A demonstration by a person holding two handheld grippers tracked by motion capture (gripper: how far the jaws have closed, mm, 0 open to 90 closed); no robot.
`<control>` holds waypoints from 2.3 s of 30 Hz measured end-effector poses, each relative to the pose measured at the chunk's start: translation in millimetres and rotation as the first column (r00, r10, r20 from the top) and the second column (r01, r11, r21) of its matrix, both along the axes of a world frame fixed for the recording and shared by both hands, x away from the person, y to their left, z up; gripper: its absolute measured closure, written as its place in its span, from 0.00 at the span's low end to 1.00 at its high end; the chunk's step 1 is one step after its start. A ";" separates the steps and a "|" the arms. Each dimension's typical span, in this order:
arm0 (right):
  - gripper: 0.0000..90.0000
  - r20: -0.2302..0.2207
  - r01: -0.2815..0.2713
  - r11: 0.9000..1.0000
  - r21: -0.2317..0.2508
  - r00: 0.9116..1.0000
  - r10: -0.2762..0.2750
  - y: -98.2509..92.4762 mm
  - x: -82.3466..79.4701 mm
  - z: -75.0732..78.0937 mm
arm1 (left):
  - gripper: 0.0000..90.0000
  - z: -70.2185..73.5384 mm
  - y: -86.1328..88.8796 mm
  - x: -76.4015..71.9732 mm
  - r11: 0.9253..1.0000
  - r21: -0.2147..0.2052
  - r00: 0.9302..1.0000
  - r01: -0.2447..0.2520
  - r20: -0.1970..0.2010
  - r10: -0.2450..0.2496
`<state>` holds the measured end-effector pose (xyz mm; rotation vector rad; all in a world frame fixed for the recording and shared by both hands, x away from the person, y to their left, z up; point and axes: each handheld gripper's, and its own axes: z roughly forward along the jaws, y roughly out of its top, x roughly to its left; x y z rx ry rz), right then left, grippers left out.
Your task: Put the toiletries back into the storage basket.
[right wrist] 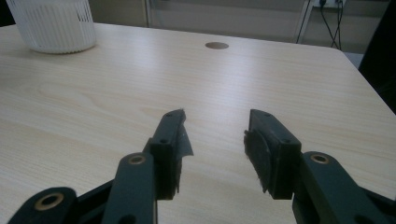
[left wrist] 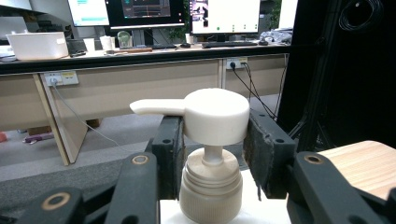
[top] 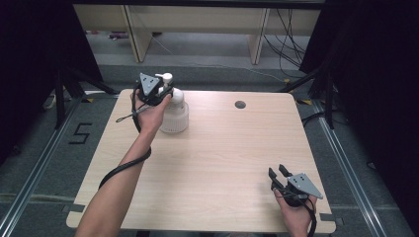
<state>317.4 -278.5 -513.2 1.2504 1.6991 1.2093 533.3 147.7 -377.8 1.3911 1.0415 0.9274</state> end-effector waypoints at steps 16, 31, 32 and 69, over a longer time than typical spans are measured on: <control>0.63 0.017 0.002 1.000 -0.015 1.000 -0.002 -0.5 0.7 -0.2 | 0.51 1.1 1.8 -5.3 1.000 -0.019 1.000 0.012 -0.025 -0.012; 0.62 0.033 0.001 1.000 -0.012 0.999 -0.001 -0.7 1.3 -0.7 | 0.43 0.3 6.5 -20.7 0.999 -0.028 0.999 0.019 -0.045 -0.020; 0.62 0.027 -0.001 1.000 -0.011 1.000 0.001 -0.8 1.1 -0.5 | 0.43 0.1 7.0 -22.5 0.999 -0.026 0.999 0.019 -0.047 -0.020; 0.62 0.018 -0.002 1.000 0.007 1.000 0.002 0.6 1.7 -1.1 | 0.41 -24.0 41.3 -101.1 1.000 -0.010 0.998 0.025 -0.060 -0.025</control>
